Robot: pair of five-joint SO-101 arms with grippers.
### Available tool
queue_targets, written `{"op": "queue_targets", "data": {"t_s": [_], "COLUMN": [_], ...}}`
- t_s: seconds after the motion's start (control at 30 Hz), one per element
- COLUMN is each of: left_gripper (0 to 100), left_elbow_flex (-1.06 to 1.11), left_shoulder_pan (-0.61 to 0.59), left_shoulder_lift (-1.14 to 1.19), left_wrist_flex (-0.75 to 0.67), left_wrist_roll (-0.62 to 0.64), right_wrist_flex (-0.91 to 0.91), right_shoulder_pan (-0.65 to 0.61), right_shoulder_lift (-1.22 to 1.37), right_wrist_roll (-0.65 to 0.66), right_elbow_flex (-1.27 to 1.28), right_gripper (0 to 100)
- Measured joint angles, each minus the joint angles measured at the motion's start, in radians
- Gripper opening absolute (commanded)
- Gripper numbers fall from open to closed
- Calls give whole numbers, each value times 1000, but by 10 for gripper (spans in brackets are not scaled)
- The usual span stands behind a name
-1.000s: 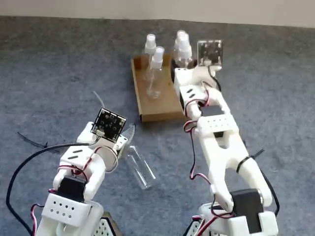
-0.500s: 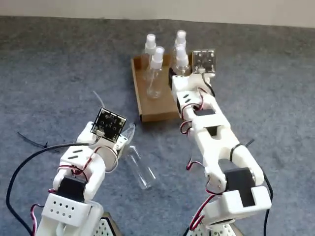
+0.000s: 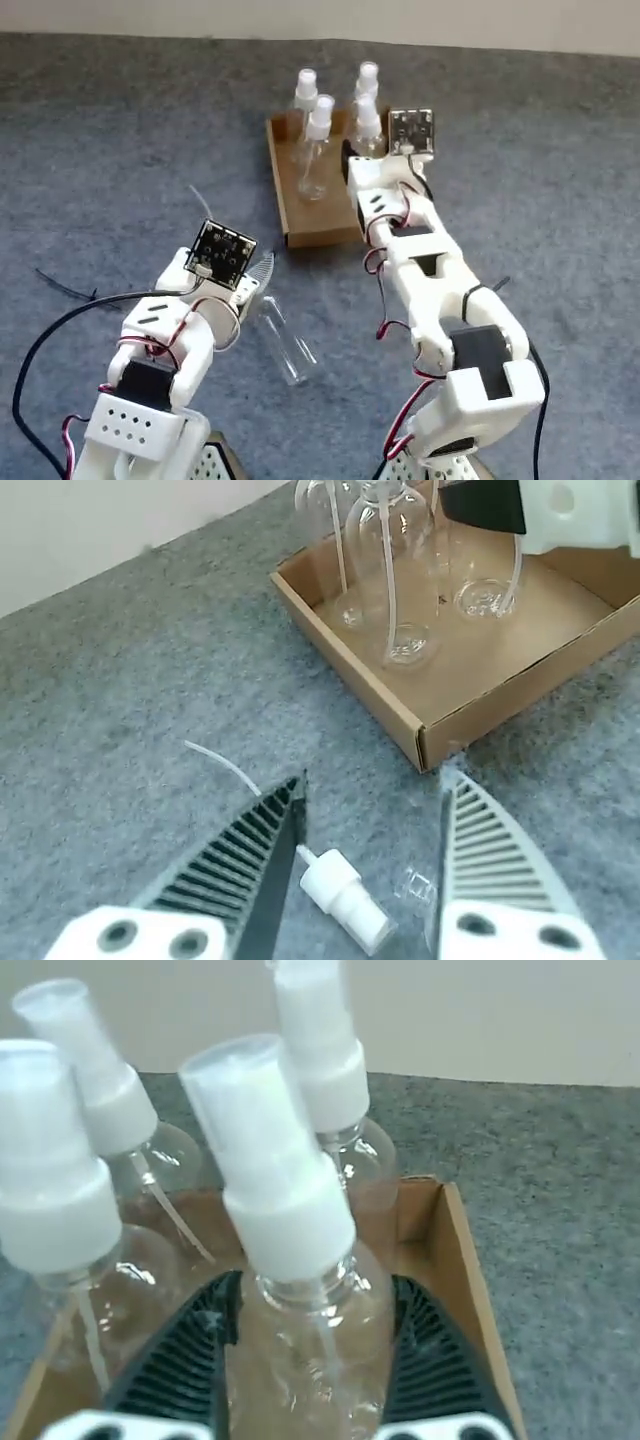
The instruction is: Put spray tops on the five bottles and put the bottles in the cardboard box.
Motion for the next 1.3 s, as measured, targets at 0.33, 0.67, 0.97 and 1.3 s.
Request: {"op": "queue_targets", "data": {"t_s": [0.33,0.67,0.97,1.3], "left_gripper": [197,197,197,197], "left_elbow_flex": [0,6,6,6], "left_shoulder_pan": [0,0,0,0], "left_shoulder_lift": [0,0,0,0], "left_wrist_flex": [0,0,0,0], "left_wrist_roll": [0,0,0,0], "right_wrist_flex": [0,0,21,72], "right_shoulder_pan": [0,-15,-23,-21], "right_shoulder_lift": [0,0,0,-81], "right_wrist_roll": [0,5,6,6], "right_elbow_flex": [0,0,0,0], "right_gripper": [107,136,253,254]}}
